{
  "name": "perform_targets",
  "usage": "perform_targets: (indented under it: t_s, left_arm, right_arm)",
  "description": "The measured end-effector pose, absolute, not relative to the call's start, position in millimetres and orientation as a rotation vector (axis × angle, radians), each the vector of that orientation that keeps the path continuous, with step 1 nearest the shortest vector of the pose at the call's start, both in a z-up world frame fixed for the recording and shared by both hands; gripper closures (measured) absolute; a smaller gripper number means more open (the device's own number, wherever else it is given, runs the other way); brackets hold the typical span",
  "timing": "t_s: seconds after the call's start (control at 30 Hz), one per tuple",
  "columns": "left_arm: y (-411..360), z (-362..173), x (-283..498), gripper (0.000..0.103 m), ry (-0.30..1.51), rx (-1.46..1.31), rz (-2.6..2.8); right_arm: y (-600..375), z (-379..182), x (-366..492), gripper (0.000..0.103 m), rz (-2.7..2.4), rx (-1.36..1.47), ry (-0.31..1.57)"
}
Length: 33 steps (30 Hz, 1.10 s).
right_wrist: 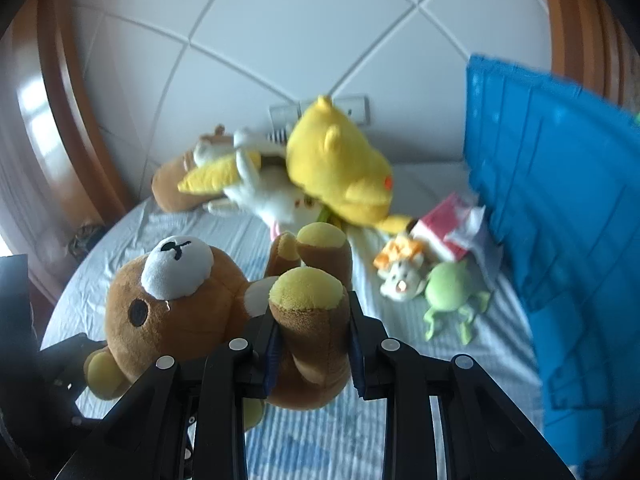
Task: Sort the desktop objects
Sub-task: 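Lift the teddy bear with both tools and carry it over the blue crate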
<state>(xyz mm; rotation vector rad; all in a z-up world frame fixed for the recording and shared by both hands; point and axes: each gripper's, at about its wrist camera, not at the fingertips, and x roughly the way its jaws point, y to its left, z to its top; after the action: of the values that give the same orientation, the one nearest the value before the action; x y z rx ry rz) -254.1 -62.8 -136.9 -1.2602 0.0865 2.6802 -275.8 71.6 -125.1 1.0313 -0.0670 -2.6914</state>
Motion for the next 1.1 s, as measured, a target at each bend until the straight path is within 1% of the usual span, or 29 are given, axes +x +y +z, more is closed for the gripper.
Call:
perform_targets:
  t_s: [0.27,0.47,0.6,0.73,0.9,1.0,1.1]
  left_arm:
    - [-38.5,-61.4,-250.8,0.034,0.127,-1.009,2.676]
    - [25.0,10.4,-259.4,0.033,0.165,-0.816,2.629]
    - [81.1,42.4,-276.5,0.033,0.174,-0.768,2.582]
    - [144.4,60.8,-304.2,0.033,0.155,-0.768,2.566]
    - [215.2,72.1,-348.0,0.033,0.112,-0.792,2.581]
    - [251.5,73.1,-378.6,0.033,0.102,-0.831,2.596]
    - [286.9,68.5,-410.4,0.033,0.138,-0.888,2.621]
  right_arm:
    - [97.2,-40.6,-240.4,0.076,-2.870,0.809,-0.038]
    - [144.6,33.9,-221.0,0.076,-3.012,0.646,0.015]
    - [195.0,76.2,-222.2,0.076,-3.085,0.591,0.057]
    - [248.5,101.8,-240.0,0.076,-3.112,0.600,0.101]
    - [319.5,125.0,-285.8,0.076,-3.088,0.623,0.190]
    - [355.8,130.9,-316.2,0.076,-3.065,0.625,0.233]
    - [384.6,123.4,-352.1,0.076,-3.040,0.657,0.210]
